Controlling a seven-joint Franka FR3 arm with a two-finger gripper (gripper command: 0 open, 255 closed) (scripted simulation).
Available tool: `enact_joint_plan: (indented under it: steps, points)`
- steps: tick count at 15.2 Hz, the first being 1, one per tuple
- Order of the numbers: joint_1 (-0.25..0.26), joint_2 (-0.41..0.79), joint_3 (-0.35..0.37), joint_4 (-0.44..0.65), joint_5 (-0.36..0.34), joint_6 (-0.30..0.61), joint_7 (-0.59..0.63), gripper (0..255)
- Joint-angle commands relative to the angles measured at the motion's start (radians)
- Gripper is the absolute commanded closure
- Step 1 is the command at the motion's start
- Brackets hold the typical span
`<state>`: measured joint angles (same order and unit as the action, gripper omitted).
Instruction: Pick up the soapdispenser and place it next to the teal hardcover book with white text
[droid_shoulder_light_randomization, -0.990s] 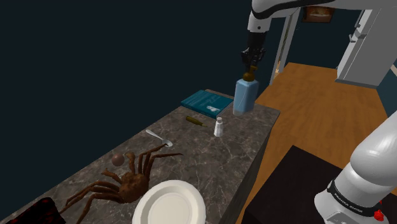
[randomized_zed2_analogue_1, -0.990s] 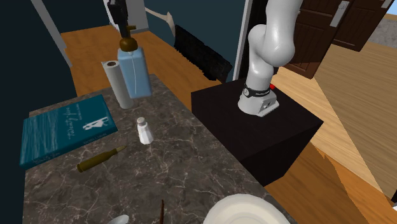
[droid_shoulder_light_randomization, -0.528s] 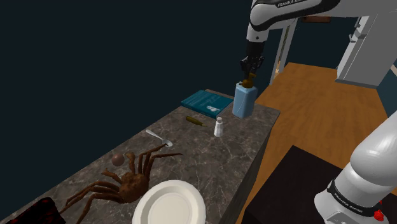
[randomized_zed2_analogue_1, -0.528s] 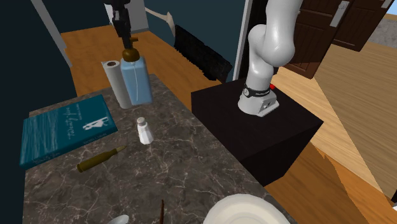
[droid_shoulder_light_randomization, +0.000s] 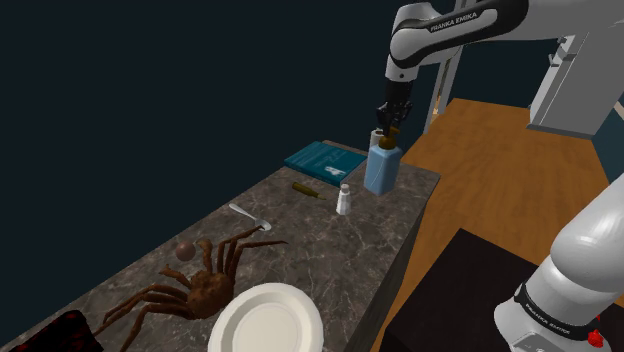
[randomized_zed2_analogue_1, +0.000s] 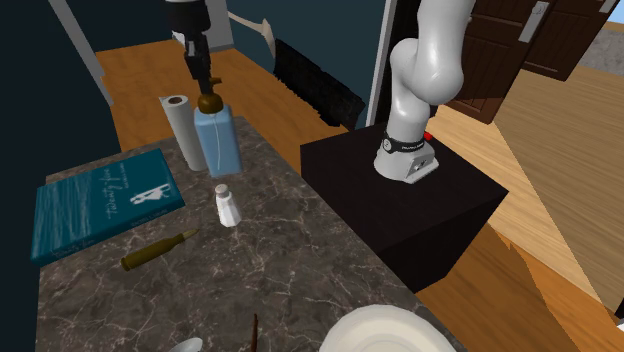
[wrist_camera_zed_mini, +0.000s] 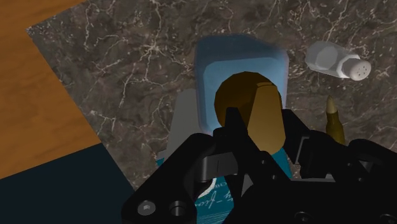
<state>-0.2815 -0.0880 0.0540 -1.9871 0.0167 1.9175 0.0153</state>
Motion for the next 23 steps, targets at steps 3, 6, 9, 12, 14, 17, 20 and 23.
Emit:
enact_joint_plan:
  steps: [3,6,9,12,14,17,20,23]
  points:
    - [0.001,0.008,0.001,-0.047,0.0,0.057,0.0,255]
    - [0.001,0.008,0.001,-0.047,0.0,0.057,0.0,255]
    - [0.001,0.008,0.001,-0.047,0.0,0.057,0.0,255]
    - [0.001,0.008,0.001,-0.047,0.0,0.057,0.0,0]
    - [0.0,0.008,0.001,-0.047,0.0,0.057,0.0,0]
    - [0.0,0.008,0.001,-0.047,0.0,0.057,0.0,0]
    - [0.0,-0.009,0.0,0.035,0.0,-0.043,0.0,0]
    - [0.0,-0.011,-0.001,0.058,0.0,-0.069,0.0,0]
